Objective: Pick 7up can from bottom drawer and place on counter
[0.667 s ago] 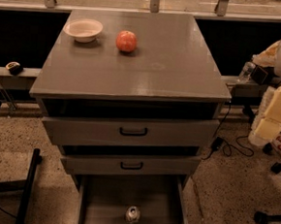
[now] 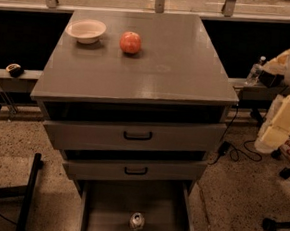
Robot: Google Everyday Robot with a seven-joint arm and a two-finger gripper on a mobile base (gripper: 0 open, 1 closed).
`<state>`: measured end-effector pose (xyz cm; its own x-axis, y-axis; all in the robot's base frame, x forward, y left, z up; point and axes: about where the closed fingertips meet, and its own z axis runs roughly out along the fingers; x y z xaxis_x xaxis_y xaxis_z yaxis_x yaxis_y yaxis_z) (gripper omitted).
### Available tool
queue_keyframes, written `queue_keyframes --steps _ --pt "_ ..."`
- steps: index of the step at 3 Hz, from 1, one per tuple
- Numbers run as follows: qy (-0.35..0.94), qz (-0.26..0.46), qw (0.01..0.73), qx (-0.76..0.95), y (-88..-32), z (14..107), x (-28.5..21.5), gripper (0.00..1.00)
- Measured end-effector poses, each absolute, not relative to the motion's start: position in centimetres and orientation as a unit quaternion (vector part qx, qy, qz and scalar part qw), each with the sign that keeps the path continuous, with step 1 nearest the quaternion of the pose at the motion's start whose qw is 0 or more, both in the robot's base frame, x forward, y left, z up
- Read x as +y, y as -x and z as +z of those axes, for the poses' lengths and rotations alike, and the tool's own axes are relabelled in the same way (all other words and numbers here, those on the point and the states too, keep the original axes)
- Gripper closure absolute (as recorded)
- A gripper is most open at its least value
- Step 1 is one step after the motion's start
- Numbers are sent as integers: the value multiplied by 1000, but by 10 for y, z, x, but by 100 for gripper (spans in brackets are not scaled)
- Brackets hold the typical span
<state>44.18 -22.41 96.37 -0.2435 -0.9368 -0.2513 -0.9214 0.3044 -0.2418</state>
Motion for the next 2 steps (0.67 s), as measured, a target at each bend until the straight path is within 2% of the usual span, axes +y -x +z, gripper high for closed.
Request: queue_keyframes --steps 1,2 --pt "559 65 223 796 -438 855 -257 0" --pt "544 87 248 797 -433 792 -281 0"
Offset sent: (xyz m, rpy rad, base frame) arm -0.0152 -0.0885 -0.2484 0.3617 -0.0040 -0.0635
